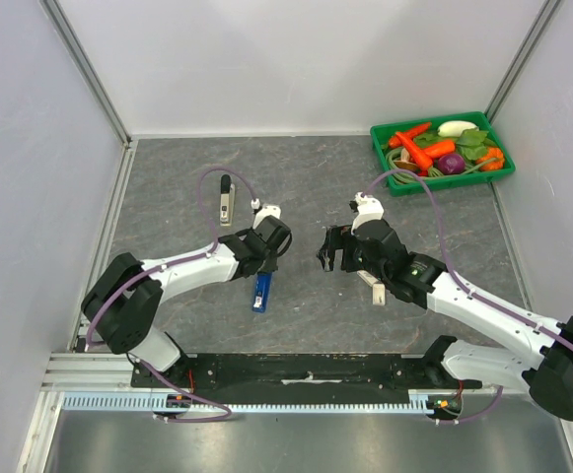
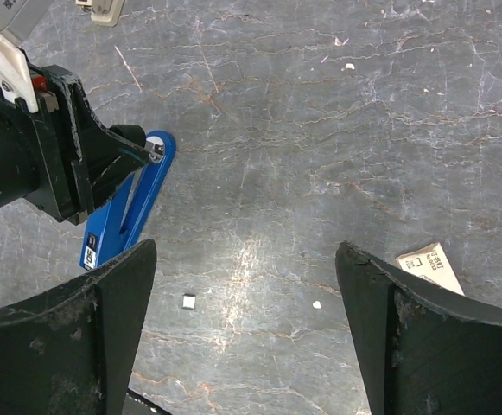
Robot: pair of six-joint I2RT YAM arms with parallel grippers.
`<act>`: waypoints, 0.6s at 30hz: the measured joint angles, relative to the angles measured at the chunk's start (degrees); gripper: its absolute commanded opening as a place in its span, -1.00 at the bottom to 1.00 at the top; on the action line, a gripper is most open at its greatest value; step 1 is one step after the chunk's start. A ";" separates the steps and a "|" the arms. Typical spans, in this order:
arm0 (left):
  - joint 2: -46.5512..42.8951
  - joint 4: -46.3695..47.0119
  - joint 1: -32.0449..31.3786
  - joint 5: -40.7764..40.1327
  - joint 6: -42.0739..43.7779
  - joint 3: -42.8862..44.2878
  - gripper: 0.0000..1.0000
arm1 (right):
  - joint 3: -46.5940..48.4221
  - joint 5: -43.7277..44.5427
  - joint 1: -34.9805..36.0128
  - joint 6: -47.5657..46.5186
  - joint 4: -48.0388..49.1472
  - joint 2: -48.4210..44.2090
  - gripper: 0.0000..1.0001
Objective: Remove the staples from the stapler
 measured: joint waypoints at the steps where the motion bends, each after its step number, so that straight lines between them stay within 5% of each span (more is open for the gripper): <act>1: 0.00 0.04 -0.15 0.13 0.11 0.02 -0.96 | 0.00 -0.02 0.00 -0.02 0.00 0.00 0.82; 18: -12.79 4.35 -0.48 19.67 14.58 0.04 -0.96 | 1.66 -4.13 0.00 -8.24 -5.79 -6.34 0.64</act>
